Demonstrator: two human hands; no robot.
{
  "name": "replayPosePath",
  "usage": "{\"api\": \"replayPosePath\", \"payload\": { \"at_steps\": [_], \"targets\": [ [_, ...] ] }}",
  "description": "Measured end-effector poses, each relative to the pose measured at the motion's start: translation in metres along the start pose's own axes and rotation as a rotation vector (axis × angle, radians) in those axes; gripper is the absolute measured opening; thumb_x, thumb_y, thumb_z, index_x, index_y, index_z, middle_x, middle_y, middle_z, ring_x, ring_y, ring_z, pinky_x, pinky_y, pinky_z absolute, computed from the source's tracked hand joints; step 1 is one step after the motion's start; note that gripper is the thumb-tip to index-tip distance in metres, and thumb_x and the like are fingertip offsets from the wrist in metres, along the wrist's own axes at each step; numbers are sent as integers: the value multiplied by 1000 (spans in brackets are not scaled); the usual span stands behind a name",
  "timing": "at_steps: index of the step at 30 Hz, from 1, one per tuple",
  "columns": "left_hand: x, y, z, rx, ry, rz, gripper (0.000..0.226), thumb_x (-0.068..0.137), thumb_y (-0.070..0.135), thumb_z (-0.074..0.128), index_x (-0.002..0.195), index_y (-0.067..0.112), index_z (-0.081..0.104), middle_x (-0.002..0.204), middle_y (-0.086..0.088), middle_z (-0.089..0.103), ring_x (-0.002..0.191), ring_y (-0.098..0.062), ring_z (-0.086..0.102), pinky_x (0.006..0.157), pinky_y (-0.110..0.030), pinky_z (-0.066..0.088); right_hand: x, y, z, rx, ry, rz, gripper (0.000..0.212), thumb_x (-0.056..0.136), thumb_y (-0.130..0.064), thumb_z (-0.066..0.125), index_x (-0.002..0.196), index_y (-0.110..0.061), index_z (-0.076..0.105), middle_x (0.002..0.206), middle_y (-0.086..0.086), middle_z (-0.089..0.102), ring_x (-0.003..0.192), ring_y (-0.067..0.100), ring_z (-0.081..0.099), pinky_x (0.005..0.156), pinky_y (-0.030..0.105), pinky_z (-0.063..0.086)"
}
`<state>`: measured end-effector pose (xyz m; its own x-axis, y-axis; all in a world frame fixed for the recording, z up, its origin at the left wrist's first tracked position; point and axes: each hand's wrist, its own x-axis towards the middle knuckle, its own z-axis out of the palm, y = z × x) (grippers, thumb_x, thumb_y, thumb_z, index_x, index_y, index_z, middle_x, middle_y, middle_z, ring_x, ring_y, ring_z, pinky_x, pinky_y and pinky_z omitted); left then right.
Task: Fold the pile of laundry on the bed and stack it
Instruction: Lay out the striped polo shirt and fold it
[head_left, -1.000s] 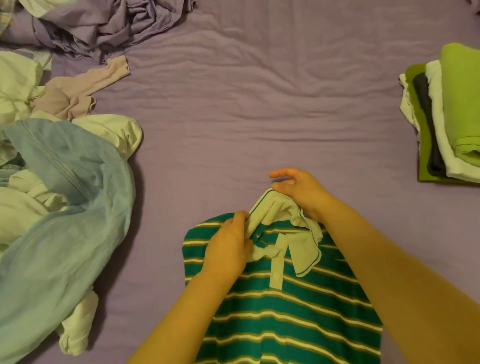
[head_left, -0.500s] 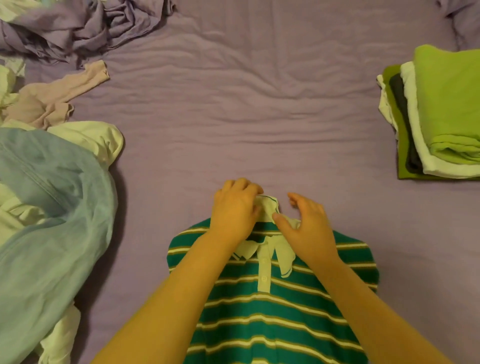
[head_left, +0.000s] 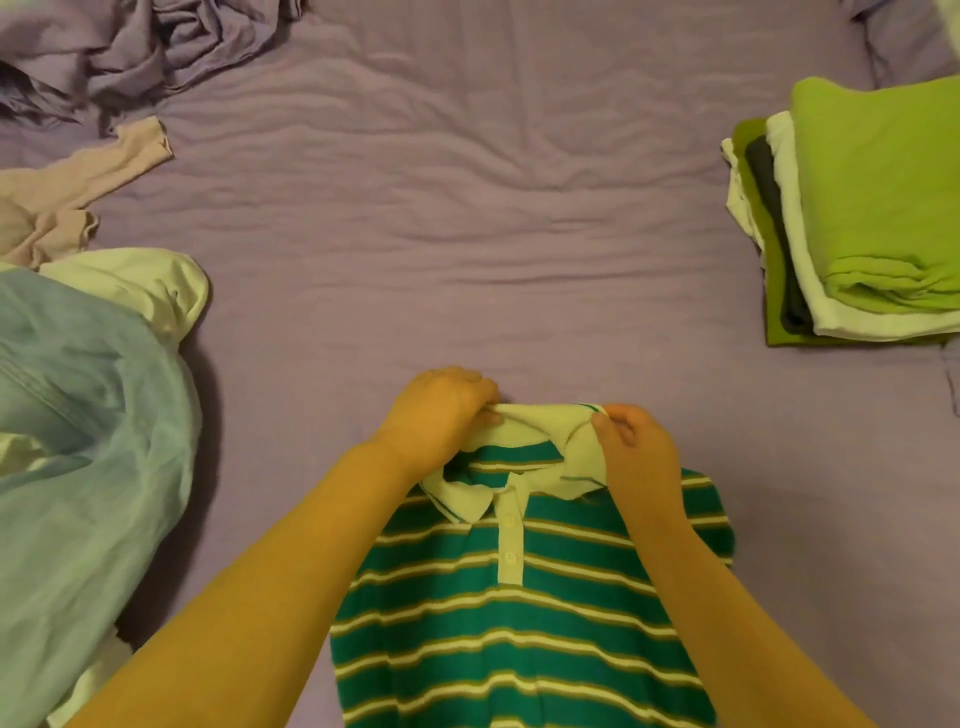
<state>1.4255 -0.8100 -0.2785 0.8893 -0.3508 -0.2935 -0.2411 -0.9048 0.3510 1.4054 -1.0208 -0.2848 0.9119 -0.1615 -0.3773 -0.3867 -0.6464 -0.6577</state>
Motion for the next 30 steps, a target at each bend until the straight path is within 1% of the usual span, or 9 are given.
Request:
{"api": "replayPosePath", "payload": {
  "at_steps": [5, 8, 10, 15, 18, 20, 25, 28, 30],
  "targets": [
    [7, -6, -5, -61, 76, -278, 30, 101, 39, 38, 108, 18, 59, 97, -4, 64, 89, -27, 59, 61, -31, 35, -3, -1, 2, 222, 33, 73, 21, 98, -14, 46, 115, -12, 59, 97, -6, 62, 83, 4, 56, 62, 5, 39],
    [17, -3, 1, 3, 63, -353, 28, 102, 32, 38, 117, 19, 58, 109, -7, 62, 96, -29, 58, 65, -33, 36, -3, -1, 2, 154, 45, 1, 24, 99, -18, 47, 119, -11, 58, 111, 1, 62, 93, 9, 54, 70, 3, 37],
    [16, 4, 7, 55, 76, -308, 29, 99, 23, 44, 125, 19, 55, 118, -8, 55, 106, -29, 51, 76, -34, 37, -4, 0, 0, 71, 14, -65, 27, 98, -19, 48, 124, -11, 56, 120, 4, 60, 105, 15, 54, 85, 13, 39],
    [2, 46, 18, -206, 119, -145, 24, 96, 23, 51, 117, 17, 63, 109, -7, 62, 101, -25, 55, 81, -39, 46, -20, 13, -7, -134, -76, -224, 27, 96, -14, 52, 121, -11, 58, 124, 6, 57, 115, 20, 50, 93, 20, 33],
    [-5, 72, 26, -527, 39, -390, 18, 97, 31, 48, 103, 17, 58, 89, -4, 68, 81, -22, 63, 74, -43, 53, -33, 23, -14, -159, -139, -304, 34, 92, -6, 55, 125, -14, 57, 133, 4, 53, 127, 21, 43, 103, 23, 28],
    [-3, 85, 32, -736, 55, -529, 20, 97, 34, 49, 100, 15, 52, 90, -6, 69, 83, -23, 64, 77, -44, 53, -39, 29, -16, -200, -223, -306, 47, 89, -6, 58, 133, -20, 50, 143, 0, 43, 135, 17, 34, 106, 22, 25],
    [10, 97, 40, -739, 31, -683, 28, 92, 39, 57, 99, 17, 42, 93, -2, 60, 90, -24, 60, 79, -38, 51, -42, 35, -18, -321, -256, -301, 55, 95, -19, 54, 146, -21, 33, 151, 0, 33, 141, 17, 25, 114, 28, 21],
    [17, 95, 41, -798, 25, -748, 28, 88, 31, 65, 97, 18, 41, 90, -1, 55, 92, -24, 60, 78, -36, 49, -42, 34, -16, -295, -282, -288, 64, 95, -17, 53, 150, -23, 20, 157, -1, 21, 146, 16, 14, 115, 28, 15],
    [19, 93, 38, -855, 49, -728, 24, 88, 21, 65, 93, 19, 41, 87, -3, 58, 90, -26, 62, 78, -37, 49, -40, 32, -16, -275, -279, -270, 64, 93, -15, 54, 149, -22, 23, 152, 0, 31, 142, 17, 23, 114, 31, 24]
  ]
}}
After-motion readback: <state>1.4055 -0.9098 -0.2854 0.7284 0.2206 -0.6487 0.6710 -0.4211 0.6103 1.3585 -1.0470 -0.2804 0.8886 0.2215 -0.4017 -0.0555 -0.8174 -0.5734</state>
